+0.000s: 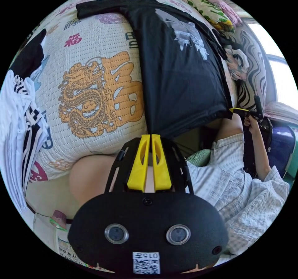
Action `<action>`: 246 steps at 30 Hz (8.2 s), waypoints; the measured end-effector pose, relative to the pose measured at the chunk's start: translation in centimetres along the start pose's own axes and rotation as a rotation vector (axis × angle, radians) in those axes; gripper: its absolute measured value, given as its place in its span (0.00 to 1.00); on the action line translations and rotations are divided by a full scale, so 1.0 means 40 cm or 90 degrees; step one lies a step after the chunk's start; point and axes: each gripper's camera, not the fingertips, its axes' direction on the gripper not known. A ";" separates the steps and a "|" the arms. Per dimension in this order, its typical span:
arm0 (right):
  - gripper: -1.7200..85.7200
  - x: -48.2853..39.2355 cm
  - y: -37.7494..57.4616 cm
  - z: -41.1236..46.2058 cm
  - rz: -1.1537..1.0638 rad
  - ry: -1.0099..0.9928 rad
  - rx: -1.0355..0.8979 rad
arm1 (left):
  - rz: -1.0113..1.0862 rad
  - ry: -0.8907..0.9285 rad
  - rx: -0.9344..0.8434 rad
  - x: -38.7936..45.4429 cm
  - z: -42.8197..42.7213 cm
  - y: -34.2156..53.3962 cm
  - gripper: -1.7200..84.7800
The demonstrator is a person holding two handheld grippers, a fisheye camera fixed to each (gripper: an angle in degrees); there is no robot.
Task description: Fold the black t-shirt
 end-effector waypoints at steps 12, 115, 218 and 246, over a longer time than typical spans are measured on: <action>0.01 -0.035 0.113 0.044 -0.021 0.058 -0.061 | -0.003 -0.049 -0.005 0.117 0.078 0.081 0.02; 0.03 0.460 -0.028 -0.526 0.149 -0.009 0.434 | 0.465 -0.097 0.099 1.546 1.639 -2.181 0.02; 0.01 -0.867 -1.586 -0.087 -0.245 -0.026 0.243 | -0.012 0.128 0.626 -0.494 0.081 -0.479 0.01; 0.02 -0.465 -1.493 -0.141 -0.247 0.061 0.134 | 0.145 -0.049 0.354 -0.012 0.486 -0.963 0.01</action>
